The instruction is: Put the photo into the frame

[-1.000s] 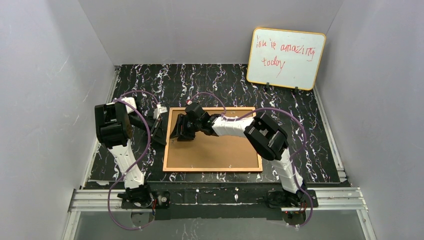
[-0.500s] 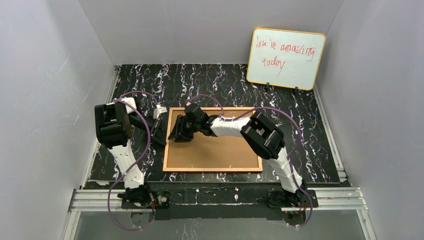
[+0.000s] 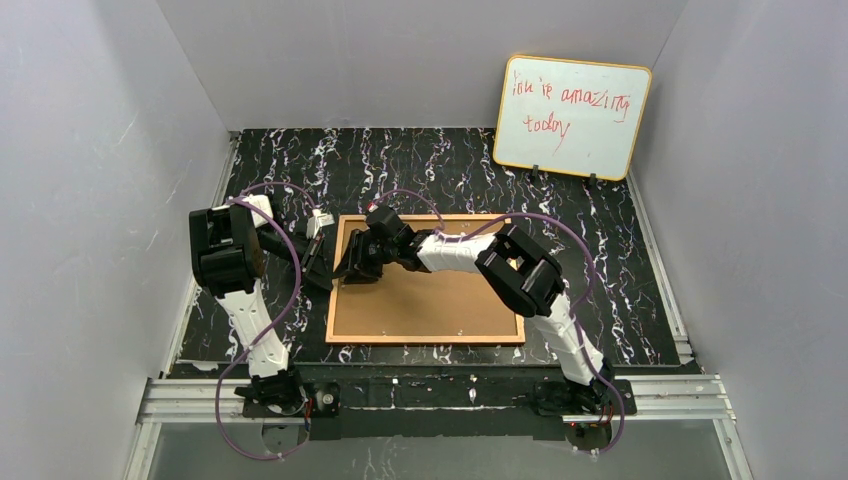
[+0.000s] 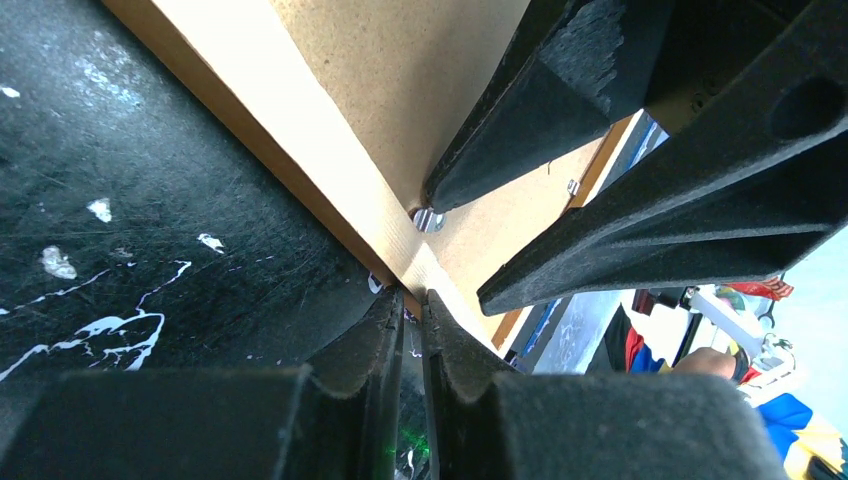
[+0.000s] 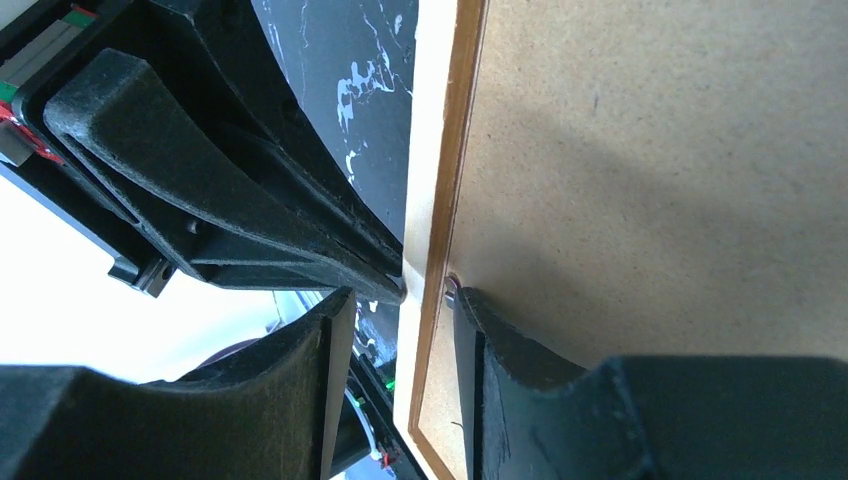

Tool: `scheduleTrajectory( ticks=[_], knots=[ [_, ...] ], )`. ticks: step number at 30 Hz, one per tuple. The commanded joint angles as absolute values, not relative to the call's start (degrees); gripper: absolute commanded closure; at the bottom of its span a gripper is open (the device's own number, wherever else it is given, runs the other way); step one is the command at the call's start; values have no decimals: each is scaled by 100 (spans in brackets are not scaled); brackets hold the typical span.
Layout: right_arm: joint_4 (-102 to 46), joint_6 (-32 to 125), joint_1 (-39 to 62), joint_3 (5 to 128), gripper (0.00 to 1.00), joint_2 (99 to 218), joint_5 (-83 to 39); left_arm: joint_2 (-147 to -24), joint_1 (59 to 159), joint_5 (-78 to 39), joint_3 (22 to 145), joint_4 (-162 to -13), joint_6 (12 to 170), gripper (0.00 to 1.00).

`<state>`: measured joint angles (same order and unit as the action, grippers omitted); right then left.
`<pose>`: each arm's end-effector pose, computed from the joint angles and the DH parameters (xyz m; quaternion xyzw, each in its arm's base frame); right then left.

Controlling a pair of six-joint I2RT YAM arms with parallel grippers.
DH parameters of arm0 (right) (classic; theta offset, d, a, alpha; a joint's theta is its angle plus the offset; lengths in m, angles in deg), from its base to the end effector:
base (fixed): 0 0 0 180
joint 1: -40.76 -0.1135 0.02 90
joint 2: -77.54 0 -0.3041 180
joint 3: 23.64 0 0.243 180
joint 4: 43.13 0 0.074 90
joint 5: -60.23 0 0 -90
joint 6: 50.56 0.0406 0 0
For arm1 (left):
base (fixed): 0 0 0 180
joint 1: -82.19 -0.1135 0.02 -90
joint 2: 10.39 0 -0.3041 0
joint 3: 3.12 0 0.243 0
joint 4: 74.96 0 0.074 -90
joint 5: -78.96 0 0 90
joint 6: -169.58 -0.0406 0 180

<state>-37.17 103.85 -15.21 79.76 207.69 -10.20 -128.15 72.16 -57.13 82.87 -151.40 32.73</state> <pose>0.2839 0.4448 0.1759 -0.0176 0.8685 0.4840 0.1054 0.3363 0.0298 0.1576 0.2282 0.8817 -0.4092 0.0560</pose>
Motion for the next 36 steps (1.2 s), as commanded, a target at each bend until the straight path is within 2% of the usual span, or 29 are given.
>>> scheduleTrajectory(
  ticks=[1,32,36],
  knots=[
    [-3712,10360,-1557,8119,51,20973,-951,-12732,7258,-5402,8179,-14699,3094,91],
    [-3703,10329,-1505,8340,53,21143,-530,-12725,7286,-5423,8257,-14691,3163,93],
    [-3612,10160,-1351,8432,48,20958,-583,-12702,7283,-5381,8335,-14754,3166,92]
  ],
)
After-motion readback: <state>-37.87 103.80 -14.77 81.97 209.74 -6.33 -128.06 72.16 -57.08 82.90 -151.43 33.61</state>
